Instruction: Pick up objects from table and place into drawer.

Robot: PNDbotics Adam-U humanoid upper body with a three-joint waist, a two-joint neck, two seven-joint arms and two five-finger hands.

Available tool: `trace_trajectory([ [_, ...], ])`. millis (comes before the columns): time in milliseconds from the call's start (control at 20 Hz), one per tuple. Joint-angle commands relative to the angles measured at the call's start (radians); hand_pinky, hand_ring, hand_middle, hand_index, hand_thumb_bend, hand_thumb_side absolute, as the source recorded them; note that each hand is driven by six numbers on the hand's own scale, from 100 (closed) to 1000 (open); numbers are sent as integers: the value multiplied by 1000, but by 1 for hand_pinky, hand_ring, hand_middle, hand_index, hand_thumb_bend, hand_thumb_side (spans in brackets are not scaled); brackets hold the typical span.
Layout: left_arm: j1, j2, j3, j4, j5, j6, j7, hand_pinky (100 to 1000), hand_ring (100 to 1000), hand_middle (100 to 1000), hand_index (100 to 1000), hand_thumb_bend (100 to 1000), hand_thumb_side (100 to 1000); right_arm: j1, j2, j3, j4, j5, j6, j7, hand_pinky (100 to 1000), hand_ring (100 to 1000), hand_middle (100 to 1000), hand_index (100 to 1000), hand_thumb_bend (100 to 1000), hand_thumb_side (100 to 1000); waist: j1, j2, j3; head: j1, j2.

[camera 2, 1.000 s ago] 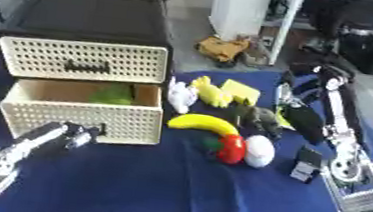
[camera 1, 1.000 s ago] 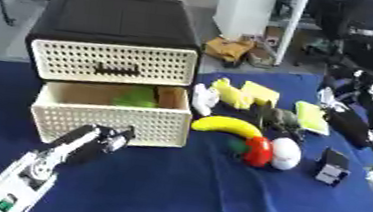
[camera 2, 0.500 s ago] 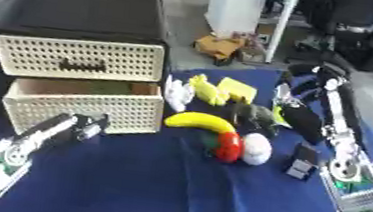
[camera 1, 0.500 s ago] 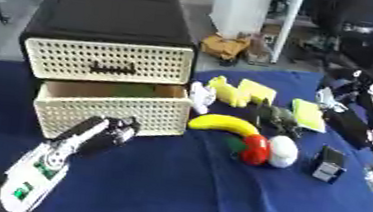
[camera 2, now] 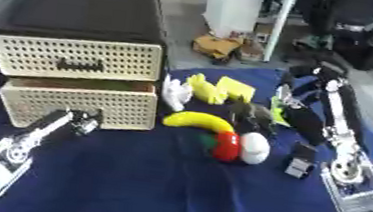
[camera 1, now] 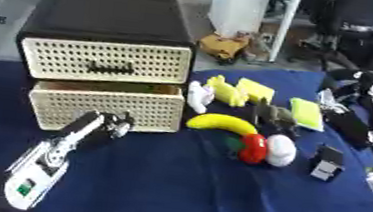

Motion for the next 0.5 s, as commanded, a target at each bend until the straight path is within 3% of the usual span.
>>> trace_trajectory([
  [50, -36, -4, 29, 12, -10, -2, 34, 100, 100, 178, 710, 207, 1000, -13, -12, -8, -7, 5, -6, 4, 445, 557, 662, 734, 100, 539, -3, -10, -4, 3, -10],
  [300, -55, -13, 48, 27, -7, -13, 63, 100, 100, 178, 710, 209, 1000, -13, -9, -7, -5, 4, -11, 7, 446, 557, 660, 735, 100, 542, -4, -9, -9, 5, -11],
  [500, -42, 0, 46, -35, 26, -19, 62, 100, 100, 174, 706, 237, 1000, -11, -9, -10, -4, 4, -12, 7, 446, 556, 659, 735, 100, 544, -3, -8, -7, 2, -12],
])
